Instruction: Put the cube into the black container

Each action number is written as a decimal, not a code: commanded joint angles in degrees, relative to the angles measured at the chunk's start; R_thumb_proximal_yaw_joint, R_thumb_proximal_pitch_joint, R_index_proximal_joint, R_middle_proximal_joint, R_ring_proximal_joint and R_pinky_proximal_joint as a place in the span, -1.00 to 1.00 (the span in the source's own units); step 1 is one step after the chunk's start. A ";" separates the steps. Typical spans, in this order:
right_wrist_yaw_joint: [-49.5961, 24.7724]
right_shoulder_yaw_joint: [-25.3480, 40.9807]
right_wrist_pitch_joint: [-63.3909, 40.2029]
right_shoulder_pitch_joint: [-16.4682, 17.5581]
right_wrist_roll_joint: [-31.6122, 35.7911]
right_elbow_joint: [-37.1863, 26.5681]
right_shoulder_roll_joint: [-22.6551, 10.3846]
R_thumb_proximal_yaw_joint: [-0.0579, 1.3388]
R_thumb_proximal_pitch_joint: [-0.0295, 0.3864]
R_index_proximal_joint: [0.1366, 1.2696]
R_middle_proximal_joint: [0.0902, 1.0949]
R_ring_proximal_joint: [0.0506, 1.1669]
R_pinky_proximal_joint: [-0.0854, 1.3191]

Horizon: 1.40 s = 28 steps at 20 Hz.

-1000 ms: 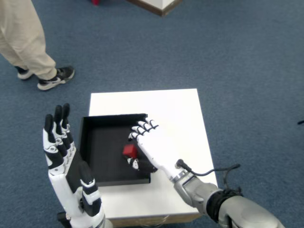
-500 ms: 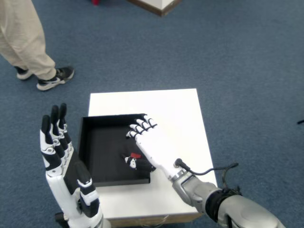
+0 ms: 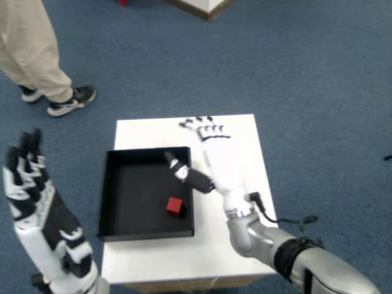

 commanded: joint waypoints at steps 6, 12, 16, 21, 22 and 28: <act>-2.29 -6.26 -42.14 10.19 9.07 -3.42 -14.40 -0.54 0.50 -0.56 -0.54 -0.51 -0.49; 1.13 -4.86 -50.45 14.13 21.14 1.99 -13.58 -0.82 0.23 -0.65 -0.63 -0.57 -0.62; 5.22 -2.86 -52.08 14.23 28.00 3.79 -12.35 -0.90 0.14 -0.69 -0.67 -0.61 -0.69; 9.90 -1.14 -52.41 14.34 33.89 4.58 -11.56 -0.93 0.04 -0.72 -0.69 -0.63 -0.74; 10.61 -0.97 -52.33 14.30 34.71 4.69 -11.44 -0.93 0.03 -0.72 -0.69 -0.63 -0.75; 15.58 -0.29 -52.95 14.35 39.80 4.86 -10.88 -0.93 0.00 -0.73 -0.70 -0.64 -0.79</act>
